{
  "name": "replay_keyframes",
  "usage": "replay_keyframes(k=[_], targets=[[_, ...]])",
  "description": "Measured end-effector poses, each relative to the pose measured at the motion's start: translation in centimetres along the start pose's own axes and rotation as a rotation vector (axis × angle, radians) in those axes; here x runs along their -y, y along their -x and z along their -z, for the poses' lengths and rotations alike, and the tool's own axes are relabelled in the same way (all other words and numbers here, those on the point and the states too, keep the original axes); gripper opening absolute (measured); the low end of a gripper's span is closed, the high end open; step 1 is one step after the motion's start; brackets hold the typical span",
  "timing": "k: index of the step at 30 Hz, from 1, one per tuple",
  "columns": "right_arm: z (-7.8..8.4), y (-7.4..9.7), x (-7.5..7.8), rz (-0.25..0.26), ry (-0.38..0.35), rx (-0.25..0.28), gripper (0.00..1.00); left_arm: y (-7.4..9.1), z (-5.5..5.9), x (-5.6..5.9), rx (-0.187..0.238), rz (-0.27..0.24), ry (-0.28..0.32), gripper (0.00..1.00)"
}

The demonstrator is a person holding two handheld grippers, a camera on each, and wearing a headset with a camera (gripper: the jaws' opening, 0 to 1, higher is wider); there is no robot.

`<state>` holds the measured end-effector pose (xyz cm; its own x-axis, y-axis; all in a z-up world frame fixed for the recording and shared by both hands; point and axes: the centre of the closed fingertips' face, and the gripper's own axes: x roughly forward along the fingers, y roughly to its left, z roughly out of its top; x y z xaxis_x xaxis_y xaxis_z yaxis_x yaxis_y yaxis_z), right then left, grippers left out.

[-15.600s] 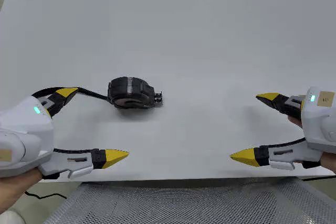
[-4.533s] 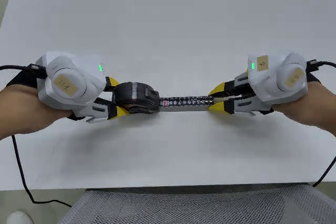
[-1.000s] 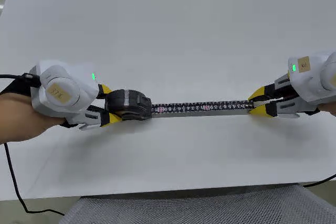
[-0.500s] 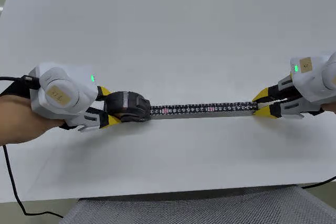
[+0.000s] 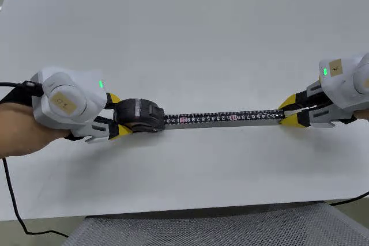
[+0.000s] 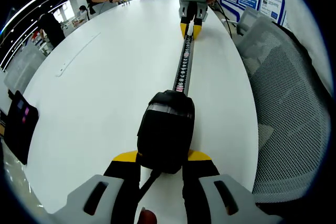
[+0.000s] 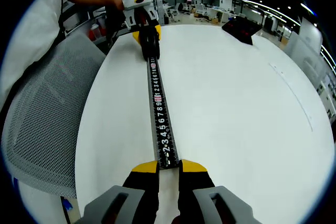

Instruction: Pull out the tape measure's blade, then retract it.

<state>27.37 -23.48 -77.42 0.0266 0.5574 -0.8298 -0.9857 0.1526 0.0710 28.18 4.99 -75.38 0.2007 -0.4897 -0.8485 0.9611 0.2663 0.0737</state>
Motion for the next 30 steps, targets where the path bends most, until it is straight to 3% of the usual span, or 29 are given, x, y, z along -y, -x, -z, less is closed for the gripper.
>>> replay_keyframes(k=[30], targets=[[-0.09, -0.10, -0.06, -0.003, 0.016, -0.028, 0.12, -0.03, -0.16, -0.05, 0.013, -0.002, 0.027, 0.27]])
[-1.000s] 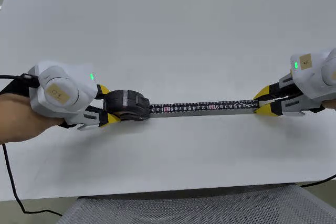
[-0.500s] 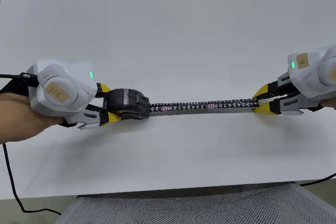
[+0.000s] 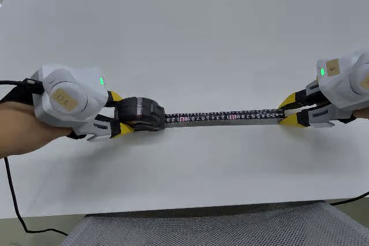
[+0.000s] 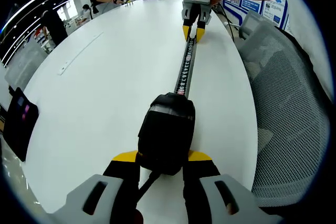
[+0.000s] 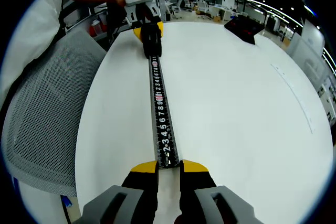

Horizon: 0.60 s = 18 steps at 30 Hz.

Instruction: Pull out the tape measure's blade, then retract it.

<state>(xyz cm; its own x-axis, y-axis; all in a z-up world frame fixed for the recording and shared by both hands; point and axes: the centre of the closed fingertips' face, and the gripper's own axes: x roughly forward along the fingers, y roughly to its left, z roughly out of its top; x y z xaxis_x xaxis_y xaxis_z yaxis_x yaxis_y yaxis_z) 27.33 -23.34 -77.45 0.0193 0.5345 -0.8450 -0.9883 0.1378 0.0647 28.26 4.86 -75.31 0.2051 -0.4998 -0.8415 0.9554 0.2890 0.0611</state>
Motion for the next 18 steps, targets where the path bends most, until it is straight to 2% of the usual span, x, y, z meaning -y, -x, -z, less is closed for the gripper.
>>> replay_keyframes(k=[9, 13, 18], targets=[[-0.15, -0.08, -0.16, -0.006, -0.038, 0.008, 0.18, -0.02, 0.07, -0.07, -0.003, 0.003, -0.008, 0.28], [-0.34, -0.08, -0.25, -0.008, -0.049, 0.016, 0.19, 0.03, 0.50, 0.08, -0.014, 0.013, 0.005, 0.33], [-0.58, -0.07, -0.11, 0.005, -0.057, 0.026, 0.20, 0.17, 0.43, 0.14, -0.002, 0.011, 0.020, 0.37]])
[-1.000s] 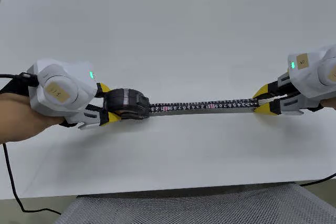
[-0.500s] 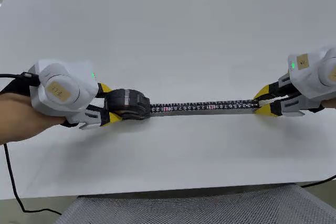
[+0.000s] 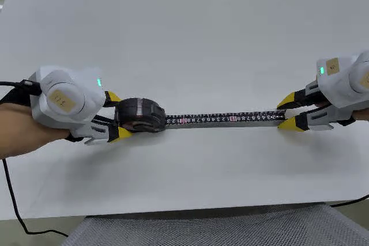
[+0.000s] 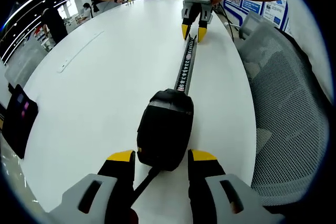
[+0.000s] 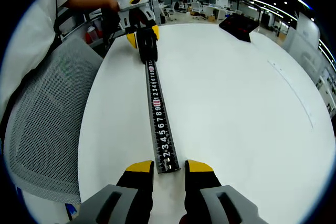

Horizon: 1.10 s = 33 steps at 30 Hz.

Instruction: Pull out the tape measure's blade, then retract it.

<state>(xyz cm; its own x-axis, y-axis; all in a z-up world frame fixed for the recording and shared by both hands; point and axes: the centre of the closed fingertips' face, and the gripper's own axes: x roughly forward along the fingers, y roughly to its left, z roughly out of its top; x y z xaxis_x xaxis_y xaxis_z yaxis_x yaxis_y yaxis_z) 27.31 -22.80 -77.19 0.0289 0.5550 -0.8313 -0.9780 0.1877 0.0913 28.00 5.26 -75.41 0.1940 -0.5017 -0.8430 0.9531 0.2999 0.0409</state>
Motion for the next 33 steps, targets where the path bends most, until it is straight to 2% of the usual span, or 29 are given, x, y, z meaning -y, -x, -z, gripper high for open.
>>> replay_keyframes(k=[3, 7, 14, 20, 24, 33], targets=[[-0.3, -0.1, -0.2, -0.006, -0.051, 0.017, 0.25, 0.0, -0.1, 0.2, 0.012, 0.007, 0.019, 0.43], [-0.5, -0.1, -0.4, -0.010, -0.076, 0.029, 0.33, 0.0, -0.1, 0.3, 0.016, 0.010, 0.031, 0.46], [-0.7, 0.1, -0.2, 0.000, -0.091, 0.042, 0.35, 0.2, -0.3, 0.1, 0.026, 0.004, 0.049, 0.48], [-1.1, 0.3, 0.0, 0.034, -0.138, 0.074, 0.43, 0.8, -0.6, 0.0, 0.064, -0.006, 0.102, 0.54], [-1.4, 0.6, 0.2, 0.067, -0.170, 0.104, 0.48, 1.3, -0.8, -0.3, 0.093, -0.031, 0.134, 0.58], [-1.9, 1.0, -0.3, 0.107, -0.202, 0.143, 0.54, 1.9, -0.9, 0.2, 0.134, -0.050, 0.197, 0.58]])
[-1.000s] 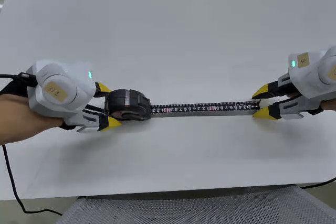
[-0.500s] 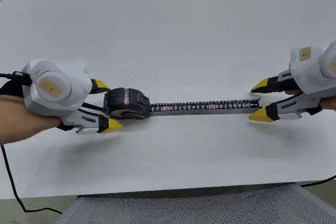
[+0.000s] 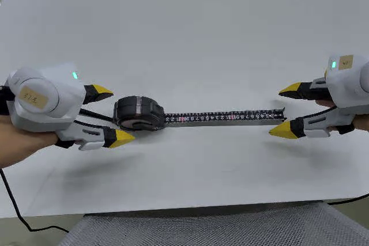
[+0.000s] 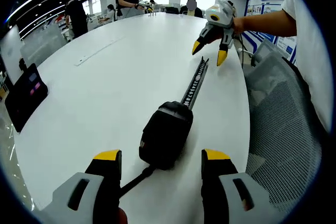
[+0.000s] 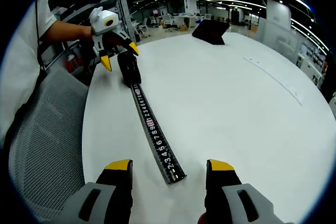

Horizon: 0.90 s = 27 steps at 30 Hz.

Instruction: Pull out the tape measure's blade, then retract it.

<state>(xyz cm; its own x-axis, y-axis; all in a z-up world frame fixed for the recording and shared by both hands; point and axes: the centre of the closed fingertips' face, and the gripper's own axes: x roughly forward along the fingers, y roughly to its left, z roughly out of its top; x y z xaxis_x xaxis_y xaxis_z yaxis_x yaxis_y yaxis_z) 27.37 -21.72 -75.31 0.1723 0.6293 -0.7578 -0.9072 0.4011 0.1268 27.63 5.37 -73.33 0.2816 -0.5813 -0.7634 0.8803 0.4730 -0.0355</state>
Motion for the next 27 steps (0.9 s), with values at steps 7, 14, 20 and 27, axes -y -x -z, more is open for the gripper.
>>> replay_keyframes(k=[7, 14, 20, 27], targets=[[0.1, 0.1, -0.6, 0.016, -0.012, 0.010, 0.61, 0.6, -0.4, 0.5, 0.043, -0.030, 0.026, 0.59], [-0.5, 0.4, -0.9, 0.055, -0.032, 0.045, 0.66, 1.4, -0.9, 0.6, 0.088, -0.070, 0.043, 0.59], [-0.9, 0.7, -0.9, 0.095, -0.037, 0.073, 0.69, 2.0, -0.8, 0.5, 0.116, -0.101, 0.075, 0.60], [-1.4, 0.7, -1.4, 0.126, -0.056, 0.111, 0.73, 2.6, -0.4, 0.8, 0.150, -0.145, 0.109, 0.63]])
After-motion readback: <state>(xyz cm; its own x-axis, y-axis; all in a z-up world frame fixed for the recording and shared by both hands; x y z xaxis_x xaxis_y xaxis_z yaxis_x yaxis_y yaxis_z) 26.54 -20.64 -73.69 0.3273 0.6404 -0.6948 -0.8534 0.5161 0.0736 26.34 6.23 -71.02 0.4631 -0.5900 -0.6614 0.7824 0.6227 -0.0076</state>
